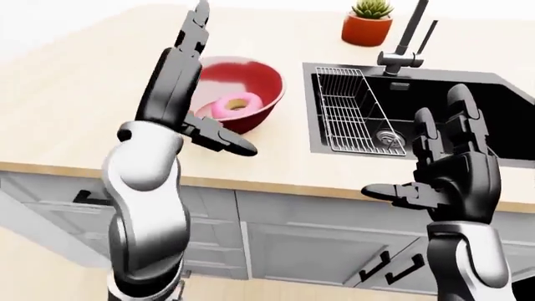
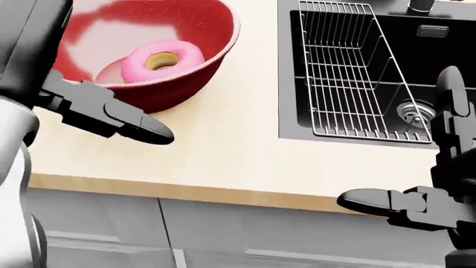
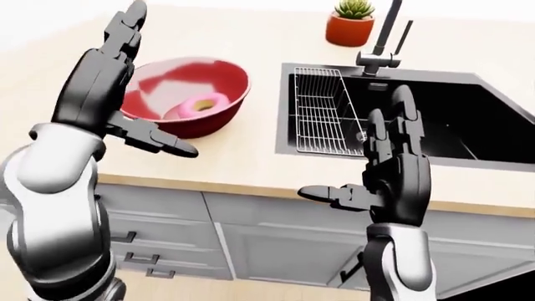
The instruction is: Pick up the bowl with donut and place it on the tray. Pick up the cupcake and place it on the tray.
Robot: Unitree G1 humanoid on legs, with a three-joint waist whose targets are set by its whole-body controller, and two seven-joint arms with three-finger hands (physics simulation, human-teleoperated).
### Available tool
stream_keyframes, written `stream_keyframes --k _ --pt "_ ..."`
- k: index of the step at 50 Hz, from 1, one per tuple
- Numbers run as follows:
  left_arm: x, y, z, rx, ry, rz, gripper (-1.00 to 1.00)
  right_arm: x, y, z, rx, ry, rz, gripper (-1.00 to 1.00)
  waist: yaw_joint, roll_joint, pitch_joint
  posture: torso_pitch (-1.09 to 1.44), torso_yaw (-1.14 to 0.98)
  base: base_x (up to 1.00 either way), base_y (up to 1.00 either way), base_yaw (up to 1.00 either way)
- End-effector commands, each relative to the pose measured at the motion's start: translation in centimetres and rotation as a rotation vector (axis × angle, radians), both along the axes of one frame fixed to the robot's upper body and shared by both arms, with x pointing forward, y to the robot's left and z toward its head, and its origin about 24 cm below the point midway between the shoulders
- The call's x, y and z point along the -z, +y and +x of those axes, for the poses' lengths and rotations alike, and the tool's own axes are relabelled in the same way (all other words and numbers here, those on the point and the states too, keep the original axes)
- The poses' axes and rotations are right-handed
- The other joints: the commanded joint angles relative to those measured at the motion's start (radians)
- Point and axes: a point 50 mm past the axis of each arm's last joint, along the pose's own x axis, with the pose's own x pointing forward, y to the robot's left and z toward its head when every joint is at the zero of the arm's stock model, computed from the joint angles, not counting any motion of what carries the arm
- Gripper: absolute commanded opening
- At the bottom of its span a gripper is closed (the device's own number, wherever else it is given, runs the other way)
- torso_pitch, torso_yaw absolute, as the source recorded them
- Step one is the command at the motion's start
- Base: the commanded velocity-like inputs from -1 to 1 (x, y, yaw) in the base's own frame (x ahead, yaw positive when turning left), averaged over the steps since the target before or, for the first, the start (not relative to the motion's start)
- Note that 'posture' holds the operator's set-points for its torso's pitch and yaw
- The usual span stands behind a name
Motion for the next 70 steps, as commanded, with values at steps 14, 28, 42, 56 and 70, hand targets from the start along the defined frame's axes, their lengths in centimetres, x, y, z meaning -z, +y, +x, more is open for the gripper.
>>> stream_keyframes --k 14,28,42,56,70 --pt "0.7 -1.9 2.7 -0.087 -0.051 0.301 1.0 -0.7 0.1 -0.4 -0.004 -0.072 -0.005 1.0 0.006 -0.017 -0.029 0.0 0.0 0.0 0.0 0.0" --pt "3.0 -1.9 5.5 -0.124 0.014 0.406 1.0 -0.7 0.0 -0.5 -0.003 -0.073 -0.002 1.0 0.002 -0.01 -0.04 0.0 0.0 0.0 0.0 0.0" --pt "4.8 -1.5 6.0 -0.134 0.068 0.453 -0.65 -0.2 0.0 -0.4 0.0 -0.067 0.004 1.0 -0.001 -0.004 -0.049 0.0 0.0 0.0 0.0 0.0" --pt "2.1 -1.2 4.3 -0.151 -0.02 0.452 -1.0 -0.5 0.0 -0.5 -0.002 -0.076 0.0 1.0 -0.005 -0.003 -0.049 0.0 0.0 0.0 0.0 0.0" --pt "-1.7 -2.1 -0.5 -0.014 -0.094 0.29 -1.0 -1.5 -0.3 -1.1 0.004 -0.096 -0.003 1.0 0.0 -0.01 -0.034 0.0 0.0 0.0 0.0 0.0"
